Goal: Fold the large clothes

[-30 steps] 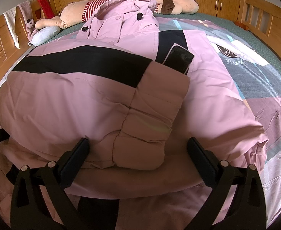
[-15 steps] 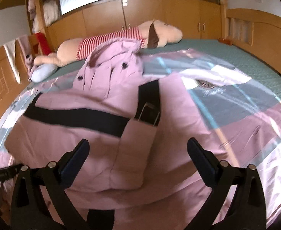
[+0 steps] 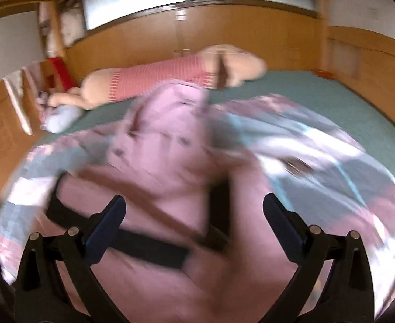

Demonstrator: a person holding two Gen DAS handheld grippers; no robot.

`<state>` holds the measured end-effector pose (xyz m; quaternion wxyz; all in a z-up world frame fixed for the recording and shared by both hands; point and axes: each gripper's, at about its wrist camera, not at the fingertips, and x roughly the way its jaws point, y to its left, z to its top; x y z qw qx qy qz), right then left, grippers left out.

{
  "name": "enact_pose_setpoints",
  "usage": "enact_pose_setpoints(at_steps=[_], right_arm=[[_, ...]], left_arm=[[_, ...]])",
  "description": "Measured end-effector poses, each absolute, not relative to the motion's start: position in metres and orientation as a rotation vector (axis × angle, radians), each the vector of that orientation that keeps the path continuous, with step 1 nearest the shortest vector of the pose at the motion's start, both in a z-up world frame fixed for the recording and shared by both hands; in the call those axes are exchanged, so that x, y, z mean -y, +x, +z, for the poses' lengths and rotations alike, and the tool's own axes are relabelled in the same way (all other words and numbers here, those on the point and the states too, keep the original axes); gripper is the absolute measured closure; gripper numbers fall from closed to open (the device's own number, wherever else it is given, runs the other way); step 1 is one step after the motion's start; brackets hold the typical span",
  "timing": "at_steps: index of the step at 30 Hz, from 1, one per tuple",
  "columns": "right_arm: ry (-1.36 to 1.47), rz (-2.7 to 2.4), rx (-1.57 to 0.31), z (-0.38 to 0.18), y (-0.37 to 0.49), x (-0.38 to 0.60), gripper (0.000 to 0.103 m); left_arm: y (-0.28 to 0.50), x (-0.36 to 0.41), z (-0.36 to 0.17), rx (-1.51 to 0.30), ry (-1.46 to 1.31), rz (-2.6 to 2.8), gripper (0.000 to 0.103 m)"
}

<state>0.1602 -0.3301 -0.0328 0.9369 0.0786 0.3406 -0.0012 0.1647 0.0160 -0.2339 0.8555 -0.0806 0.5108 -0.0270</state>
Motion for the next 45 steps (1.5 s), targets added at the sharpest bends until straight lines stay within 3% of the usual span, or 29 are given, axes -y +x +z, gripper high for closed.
enact_pose_setpoints(at_steps=[5,8,11,13,15,16,18,22,27,33,36,39,43,45], right_arm=[[0.105,-0.072,-0.803,-0.028,0.329,0.286,0.001],[0.106,-0.180,-0.829,-0.057,0.428,0.295,0.001],[0.062,-0.343,-0.885,-0.113,0.471,0.308,0.002],[0.136,-0.347,-0.938,-0.155,0.480,0.320,0.024],[0.173,-0.353,-0.961,-0.179,0.482,0.329,0.093],[0.178,-0.383,-0.873,-0.172,0.475,0.333,0.100],[0.254,-0.313,-0.691,-0.144,0.451,0.338,0.101],[0.229,-0.113,-0.539,-0.084,0.386,0.321,0.101],[-0.021,0.168,-0.410,-0.024,0.209,0.266,0.102],[0.016,0.253,-0.598,-0.066,0.077,0.294,0.098],[-0.015,0.169,-0.719,-0.100,0.060,0.315,0.081],[-0.171,0.120,-0.819,-0.123,0.064,0.307,0.077],[-0.407,0.055,-0.746,-0.128,0.059,0.279,0.066],[-0.382,0.087,-0.705,-0.126,0.052,0.276,0.063]], left_arm=[[0.162,-0.014,-0.236,-1.057,-0.148,-0.050,0.002],[0.161,-0.010,-0.238,-1.037,-0.121,-0.044,0.002],[0.157,-0.010,-0.239,-1.005,-0.107,-0.051,0.002],[0.156,-0.010,-0.240,-0.988,-0.108,-0.064,0.002],[0.156,-0.011,-0.241,-0.979,-0.111,-0.071,0.002],[0.156,-0.011,-0.242,-0.976,-0.106,-0.072,0.002],[0.156,-0.010,-0.243,-0.973,-0.099,-0.072,0.002],[0.156,-0.007,-0.243,-0.974,-0.088,-0.064,0.002],[0.158,-0.005,-0.241,-0.994,-0.078,-0.062,0.002],[0.151,-0.013,-0.220,-1.046,-0.158,-0.045,0.002],[0.135,-0.025,-0.196,-1.041,-0.212,-0.052,0.002],[0.125,-0.036,-0.172,-0.980,-0.207,-0.025,0.002],[0.125,-0.040,-0.166,-0.932,-0.087,0.105,0.002],[0.129,-0.050,-0.170,-0.955,-0.136,0.101,0.002]])
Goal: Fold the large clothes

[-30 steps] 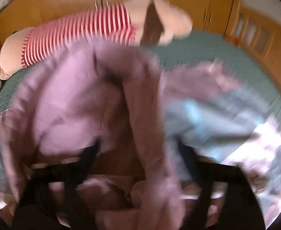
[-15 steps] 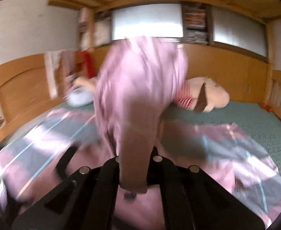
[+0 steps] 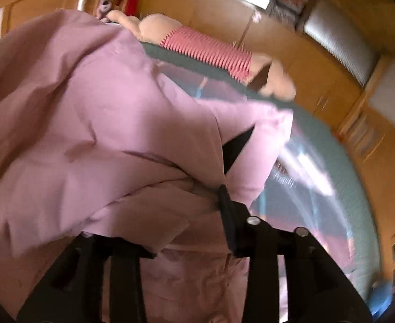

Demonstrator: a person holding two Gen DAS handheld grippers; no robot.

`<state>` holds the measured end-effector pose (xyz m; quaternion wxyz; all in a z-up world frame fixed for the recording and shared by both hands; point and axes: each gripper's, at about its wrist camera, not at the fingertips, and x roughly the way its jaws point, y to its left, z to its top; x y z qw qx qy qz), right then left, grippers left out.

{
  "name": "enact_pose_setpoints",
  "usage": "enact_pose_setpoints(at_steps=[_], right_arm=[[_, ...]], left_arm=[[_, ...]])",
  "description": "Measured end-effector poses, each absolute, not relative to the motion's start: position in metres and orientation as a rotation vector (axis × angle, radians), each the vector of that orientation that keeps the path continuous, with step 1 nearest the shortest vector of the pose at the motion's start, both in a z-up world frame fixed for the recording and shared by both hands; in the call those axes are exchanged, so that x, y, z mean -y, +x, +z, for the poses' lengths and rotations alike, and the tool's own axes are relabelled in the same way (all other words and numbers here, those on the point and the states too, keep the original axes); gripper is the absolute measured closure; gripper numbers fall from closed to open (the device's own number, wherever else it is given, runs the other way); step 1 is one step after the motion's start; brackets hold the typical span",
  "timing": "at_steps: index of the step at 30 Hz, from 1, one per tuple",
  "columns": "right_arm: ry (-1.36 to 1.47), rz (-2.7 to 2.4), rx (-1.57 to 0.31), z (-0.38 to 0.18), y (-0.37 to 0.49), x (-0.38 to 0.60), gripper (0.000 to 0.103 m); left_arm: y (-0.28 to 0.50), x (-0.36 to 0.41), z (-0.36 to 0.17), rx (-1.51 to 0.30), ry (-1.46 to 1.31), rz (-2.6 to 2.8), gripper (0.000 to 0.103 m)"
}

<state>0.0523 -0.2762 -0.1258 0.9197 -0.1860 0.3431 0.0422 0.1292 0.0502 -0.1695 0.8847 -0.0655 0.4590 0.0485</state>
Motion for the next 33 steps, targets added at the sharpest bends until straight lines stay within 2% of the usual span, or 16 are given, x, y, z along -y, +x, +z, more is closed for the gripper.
enact_pose_setpoints(at_steps=[2,4,5,6,10,15,20,21,23,26,27,28,29,30,31,33], right_arm=[[-0.375,0.116,-0.674,-0.122,0.051,0.275,0.062],[-0.486,0.132,-0.629,-0.119,0.047,0.263,0.056],[-0.528,0.129,-0.617,-0.120,0.047,0.259,0.038],[-0.583,0.146,-0.598,-0.121,0.043,0.255,0.015],[-0.689,0.231,-0.571,-0.115,0.009,0.241,0.014],[-0.147,0.602,-0.550,-0.074,-0.001,0.266,0.014],[0.177,0.580,-0.799,-0.113,0.041,0.280,0.012],[0.312,0.587,-0.887,-0.132,0.054,0.287,0.007],[0.501,0.585,-1.012,-0.160,0.065,0.291,0.005],[0.714,0.589,-1.036,-0.186,0.072,0.295,0.005],[0.766,0.588,-1.006,-0.190,0.073,0.298,0.010],[0.794,0.599,-0.978,-0.192,0.072,0.301,0.021],[0.800,0.590,-0.958,-0.192,0.071,0.305,0.058],[0.782,0.555,-0.951,-0.191,0.070,0.309,0.087],[0.766,0.523,-0.930,-0.187,0.067,0.316,0.094],[0.690,0.403,-0.833,-0.168,0.056,0.331,0.096]], left_arm=[[0.134,-0.062,-0.174,-0.976,-0.186,0.102,0.002],[0.137,-0.078,-0.176,-0.993,-0.240,0.114,0.002],[0.138,-0.085,-0.178,-1.002,-0.276,0.109,0.002],[0.138,-0.094,-0.180,-1.013,-0.323,0.098,0.002],[0.133,-0.108,-0.182,-1.001,-0.506,0.004,0.002],[0.127,-0.073,-0.171,-0.946,-0.402,-0.055,0.002],[0.125,-0.021,-0.183,-0.993,-0.295,-0.214,0.002],[0.125,-0.013,-0.185,-1.003,-0.277,-0.227,0.002],[0.124,0.000,-0.191,-1.026,-0.259,-0.273,0.002],[0.129,0.003,-0.198,-1.044,-0.286,-0.306,0.002],[0.130,0.005,-0.199,-1.053,-0.298,-0.317,0.002],[0.130,0.004,-0.201,-1.059,-0.304,-0.322,0.002],[0.130,0.006,-0.202,-1.064,-0.308,-0.328,0.002],[0.129,0.008,-0.204,-1.069,-0.307,-0.330,0.002],[0.128,0.010,-0.205,-1.076,-0.304,-0.339,0.002],[0.129,0.013,-0.207,-1.087,-0.302,-0.361,0.002]])
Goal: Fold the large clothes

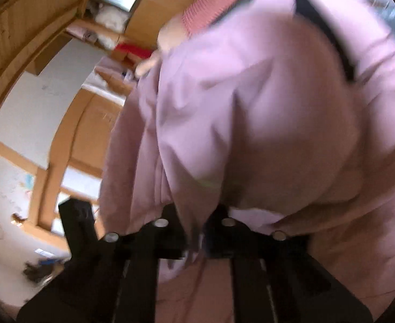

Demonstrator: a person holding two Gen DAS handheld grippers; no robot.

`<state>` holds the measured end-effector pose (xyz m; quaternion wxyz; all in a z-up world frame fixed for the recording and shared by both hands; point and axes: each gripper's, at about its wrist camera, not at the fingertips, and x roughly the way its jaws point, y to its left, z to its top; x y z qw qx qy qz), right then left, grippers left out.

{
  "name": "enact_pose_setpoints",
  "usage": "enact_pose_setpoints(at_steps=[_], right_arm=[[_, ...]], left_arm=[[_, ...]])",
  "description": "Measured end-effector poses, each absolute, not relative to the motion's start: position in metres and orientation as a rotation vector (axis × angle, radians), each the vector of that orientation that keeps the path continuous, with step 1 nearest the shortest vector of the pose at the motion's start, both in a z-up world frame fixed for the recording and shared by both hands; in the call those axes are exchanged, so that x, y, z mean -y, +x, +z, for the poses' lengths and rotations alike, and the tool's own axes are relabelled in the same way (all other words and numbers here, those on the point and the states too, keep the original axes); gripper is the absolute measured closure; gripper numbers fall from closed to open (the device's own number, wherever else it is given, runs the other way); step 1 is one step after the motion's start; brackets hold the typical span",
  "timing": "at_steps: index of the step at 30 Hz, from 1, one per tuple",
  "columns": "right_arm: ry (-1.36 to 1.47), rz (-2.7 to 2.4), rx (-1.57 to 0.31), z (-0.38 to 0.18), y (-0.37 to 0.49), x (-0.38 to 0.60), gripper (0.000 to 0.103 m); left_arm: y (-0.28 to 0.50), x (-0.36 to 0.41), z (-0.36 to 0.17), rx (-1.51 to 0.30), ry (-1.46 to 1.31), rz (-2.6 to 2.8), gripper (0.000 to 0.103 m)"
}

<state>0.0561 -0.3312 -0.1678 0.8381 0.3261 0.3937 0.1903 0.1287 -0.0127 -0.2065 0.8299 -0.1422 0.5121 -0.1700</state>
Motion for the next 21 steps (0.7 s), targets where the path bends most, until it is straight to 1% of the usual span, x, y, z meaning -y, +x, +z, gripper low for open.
enact_pose_setpoints(at_steps=[2,5,8,9,10,12,14,16,17,19,21], right_arm=[[0.492,0.212,-0.762,-0.143,0.045,0.342,0.096],[0.458,0.122,-0.826,-0.154,0.052,0.352,0.095],[0.451,0.093,-0.952,-0.183,0.053,0.346,0.087],[0.437,0.092,-0.979,-0.189,0.054,0.342,0.078],[0.426,0.090,-0.989,-0.190,0.053,0.339,0.076],[0.438,0.087,-0.988,-0.181,0.050,0.340,0.064],[0.475,0.013,-0.903,-0.166,0.044,0.352,0.062],[0.478,-0.022,-0.704,-0.134,0.032,0.357,0.061],[0.432,-0.027,-0.630,-0.123,0.025,0.353,0.061],[0.348,0.016,-0.561,-0.112,0.017,0.338,0.061],[0.276,0.108,-0.589,-0.114,0.022,0.313,0.061]], left_arm=[[0.126,0.018,-0.205,-1.094,-0.300,-0.392,0.002],[0.123,0.024,-0.203,-1.085,-0.252,-0.378,0.002],[0.121,0.027,-0.200,-1.060,-0.196,-0.329,0.002],[0.122,0.028,-0.200,-1.053,-0.186,-0.318,0.002],[0.122,0.028,-0.200,-1.048,-0.177,-0.310,0.002],[0.122,0.030,-0.201,-1.053,-0.172,-0.309,0.002],[0.121,0.032,-0.203,-1.066,-0.173,-0.308,0.002],[0.124,0.033,-0.206,-1.080,-0.171,-0.302,0.002],[0.124,0.033,-0.207,-1.084,-0.168,-0.300,0.002],[0.126,0.033,-0.209,-1.090,-0.158,-0.297,0.002],[0.127,0.034,-0.211,-1.093,-0.140,-0.292,0.002]])
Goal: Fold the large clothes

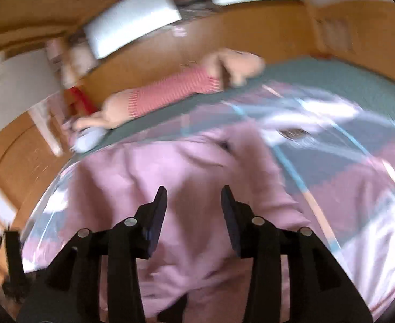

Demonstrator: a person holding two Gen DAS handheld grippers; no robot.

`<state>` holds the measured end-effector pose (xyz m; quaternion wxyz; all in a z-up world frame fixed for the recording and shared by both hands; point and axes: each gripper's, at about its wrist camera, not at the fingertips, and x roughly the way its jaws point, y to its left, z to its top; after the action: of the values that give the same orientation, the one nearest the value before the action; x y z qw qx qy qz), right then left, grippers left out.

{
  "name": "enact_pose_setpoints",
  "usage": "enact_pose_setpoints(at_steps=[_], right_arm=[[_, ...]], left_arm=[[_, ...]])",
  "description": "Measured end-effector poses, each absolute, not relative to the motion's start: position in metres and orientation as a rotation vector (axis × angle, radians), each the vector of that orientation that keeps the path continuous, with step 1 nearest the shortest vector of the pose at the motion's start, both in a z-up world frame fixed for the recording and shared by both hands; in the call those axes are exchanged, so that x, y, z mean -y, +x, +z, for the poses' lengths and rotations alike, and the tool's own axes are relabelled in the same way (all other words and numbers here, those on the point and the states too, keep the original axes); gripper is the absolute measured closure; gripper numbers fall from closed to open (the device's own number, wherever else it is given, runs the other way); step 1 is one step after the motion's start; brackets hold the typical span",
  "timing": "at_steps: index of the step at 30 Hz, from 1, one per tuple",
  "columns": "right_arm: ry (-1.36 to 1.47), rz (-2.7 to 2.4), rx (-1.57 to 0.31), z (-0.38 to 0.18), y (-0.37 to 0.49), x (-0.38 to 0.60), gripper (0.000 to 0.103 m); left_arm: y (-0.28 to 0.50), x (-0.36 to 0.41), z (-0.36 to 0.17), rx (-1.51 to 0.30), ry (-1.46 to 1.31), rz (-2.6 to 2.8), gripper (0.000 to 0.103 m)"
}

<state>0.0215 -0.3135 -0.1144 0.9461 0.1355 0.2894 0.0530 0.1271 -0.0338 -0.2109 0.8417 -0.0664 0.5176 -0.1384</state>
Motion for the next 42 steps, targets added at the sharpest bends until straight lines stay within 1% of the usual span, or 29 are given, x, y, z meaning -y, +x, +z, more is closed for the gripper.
enact_pose_setpoints(at_steps=[4,5,7,9,12,14,16,18,19,20,21,22,24,25,26,27,31,39,42], right_arm=[[0.076,0.178,-0.839,-0.162,0.041,0.263,0.061],[0.038,0.167,-0.864,-0.172,0.042,0.256,0.061],[-0.057,0.143,-0.873,-0.187,0.041,0.239,0.059],[-0.117,0.129,-0.872,-0.187,0.043,0.225,0.057],[-0.125,0.131,-0.869,-0.188,0.041,0.221,0.054],[-0.114,0.134,-0.855,-0.186,0.041,0.226,0.053],[-0.129,0.111,-0.805,-0.177,0.036,0.228,0.047],[-0.139,0.087,-0.689,-0.163,0.032,0.231,0.025],[-0.126,0.085,-0.623,-0.154,0.025,0.231,0.019],[-0.106,0.095,-0.573,-0.146,0.019,0.232,0.010],[-0.078,0.117,-0.544,-0.140,0.015,0.232,0.008],[-0.063,0.140,-0.556,-0.140,0.016,0.232,0.008],[-0.071,0.163,-0.651,-0.153,0.024,0.226,0.009],[-0.094,0.149,-0.697,-0.165,0.027,0.222,0.011],[-0.105,0.148,-0.715,-0.169,0.030,0.220,0.017],[-0.125,0.145,-0.745,-0.179,0.033,0.219,0.019],[-0.171,0.129,-0.772,-0.186,0.038,0.208,0.019],[-0.180,0.130,-0.794,-0.193,0.043,0.206,0.019],[-0.178,0.134,-0.794,-0.190,0.043,0.208,0.019]], left_arm=[[0.127,0.039,-0.212,-1.085,-0.121,-0.288,0.002],[0.125,0.043,-0.211,-1.081,-0.119,-0.290,0.002],[0.124,0.045,-0.207,-1.063,-0.125,-0.298,0.002],[0.121,0.044,-0.203,-1.036,-0.133,-0.303,0.002],[0.122,0.040,-0.199,-1.007,-0.126,-0.299,0.002],[0.124,0.042,-0.204,-1.030,-0.101,-0.279,0.002],[0.128,0.042,-0.214,-1.072,-0.083,-0.254,0.002],[0.131,0.041,-0.224,-1.118,-0.083,-0.238,0.002],[0.132,0.041,-0.227,-1.126,-0.082,-0.238,0.002],[0.130,0.042,-0.228,-1.129,-0.078,-0.237,0.002],[0.130,0.043,-0.228,-1.127,-0.070,-0.236,0.002],[0.129,0.044,-0.227,-1.125,-0.062,-0.234,0.002],[0.128,0.043,-0.225,-1.113,-0.068,-0.230,0.002],[0.128,0.043,-0.223,-1.106,-0.078,-0.227,0.002],[0.126,0.044,-0.220,-1.094,-0.094,-0.223,0.002],[0.125,0.041,-0.217,-1.074,-0.109,-0.219,0.002],[0.124,0.032,-0.210,-1.027,-0.119,-0.198,0.002],[0.126,0.037,-0.211,-1.015,-0.065,-0.146,0.002],[0.120,0.035,-0.201,-0.949,-0.070,-0.145,0.002]])
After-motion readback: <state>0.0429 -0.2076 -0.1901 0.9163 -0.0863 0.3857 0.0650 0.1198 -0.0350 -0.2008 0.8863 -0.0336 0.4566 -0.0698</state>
